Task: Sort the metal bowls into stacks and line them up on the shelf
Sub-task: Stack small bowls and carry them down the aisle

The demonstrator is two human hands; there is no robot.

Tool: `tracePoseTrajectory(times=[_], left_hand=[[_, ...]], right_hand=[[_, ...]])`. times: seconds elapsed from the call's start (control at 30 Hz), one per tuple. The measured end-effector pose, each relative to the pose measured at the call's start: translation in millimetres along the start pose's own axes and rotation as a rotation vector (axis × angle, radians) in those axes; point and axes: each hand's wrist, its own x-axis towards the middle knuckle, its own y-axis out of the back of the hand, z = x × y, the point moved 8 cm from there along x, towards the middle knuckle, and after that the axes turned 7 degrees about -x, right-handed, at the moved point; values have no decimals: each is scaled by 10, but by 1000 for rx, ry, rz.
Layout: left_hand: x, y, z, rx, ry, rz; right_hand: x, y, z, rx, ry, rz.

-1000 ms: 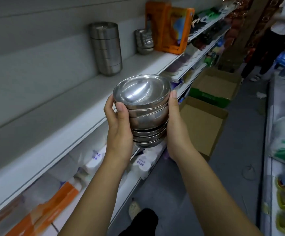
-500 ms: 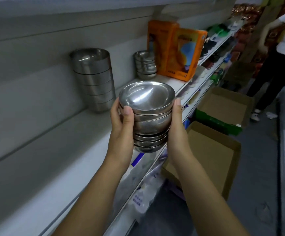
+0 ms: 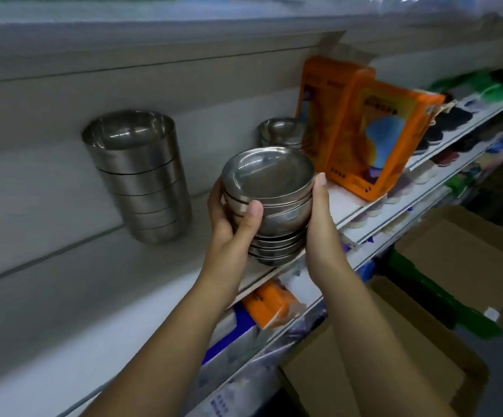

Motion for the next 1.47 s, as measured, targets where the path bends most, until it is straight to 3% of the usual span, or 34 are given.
tracePoseTrajectory(times=[0.13, 0.27, 0.67, 1.47], left_hand=[[329, 15, -179, 58, -21, 128], [628, 124, -249, 111, -92, 244], [1260, 392, -422, 126, -189, 380], [1563, 635, -425, 280, -184, 431]], right_hand=[[552, -9, 44, -57, 1, -84], [979, -165, 43, 33, 18, -225], [1822, -647, 120, 221, 64, -379], [2140, -860, 172, 144, 65, -381]])
